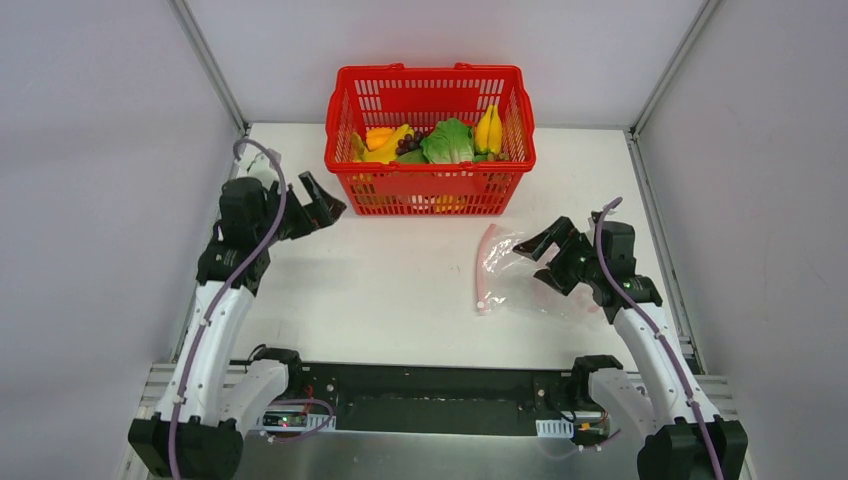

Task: Place the food in the zip-top bag and seal the zipper
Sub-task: Move the bin to the center of the board.

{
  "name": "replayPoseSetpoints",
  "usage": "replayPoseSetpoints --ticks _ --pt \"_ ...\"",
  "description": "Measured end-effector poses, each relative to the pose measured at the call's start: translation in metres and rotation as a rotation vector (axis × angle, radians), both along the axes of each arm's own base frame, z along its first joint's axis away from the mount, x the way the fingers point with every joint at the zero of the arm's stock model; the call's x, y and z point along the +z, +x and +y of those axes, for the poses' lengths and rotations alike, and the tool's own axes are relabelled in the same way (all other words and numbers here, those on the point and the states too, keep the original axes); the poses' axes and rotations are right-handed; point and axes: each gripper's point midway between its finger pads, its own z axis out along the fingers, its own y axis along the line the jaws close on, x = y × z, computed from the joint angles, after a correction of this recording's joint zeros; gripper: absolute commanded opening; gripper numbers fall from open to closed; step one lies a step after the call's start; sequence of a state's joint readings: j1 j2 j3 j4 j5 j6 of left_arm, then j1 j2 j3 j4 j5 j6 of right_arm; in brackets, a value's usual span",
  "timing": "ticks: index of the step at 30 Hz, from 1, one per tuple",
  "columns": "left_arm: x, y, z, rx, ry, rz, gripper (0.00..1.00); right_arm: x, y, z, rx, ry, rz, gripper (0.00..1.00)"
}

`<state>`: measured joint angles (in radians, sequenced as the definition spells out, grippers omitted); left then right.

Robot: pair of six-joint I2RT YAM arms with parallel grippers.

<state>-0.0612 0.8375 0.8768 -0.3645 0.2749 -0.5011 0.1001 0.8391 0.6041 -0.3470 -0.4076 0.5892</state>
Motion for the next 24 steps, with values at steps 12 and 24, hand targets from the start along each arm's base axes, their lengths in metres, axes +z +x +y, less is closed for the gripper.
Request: replayPoseSetpoints --ticks 12,24 --pt "0.106 0.08 -0.116 -0.435 0.238 -0.23 0.96 0.004 -0.01 0.014 0.063 0.072 0.016 0.98" --pt "-0.003 0.15 -0.119 -0.397 0.377 -0.004 0.88 0.002 -0.02 0.025 0.148 0.096 0.025 0.98"
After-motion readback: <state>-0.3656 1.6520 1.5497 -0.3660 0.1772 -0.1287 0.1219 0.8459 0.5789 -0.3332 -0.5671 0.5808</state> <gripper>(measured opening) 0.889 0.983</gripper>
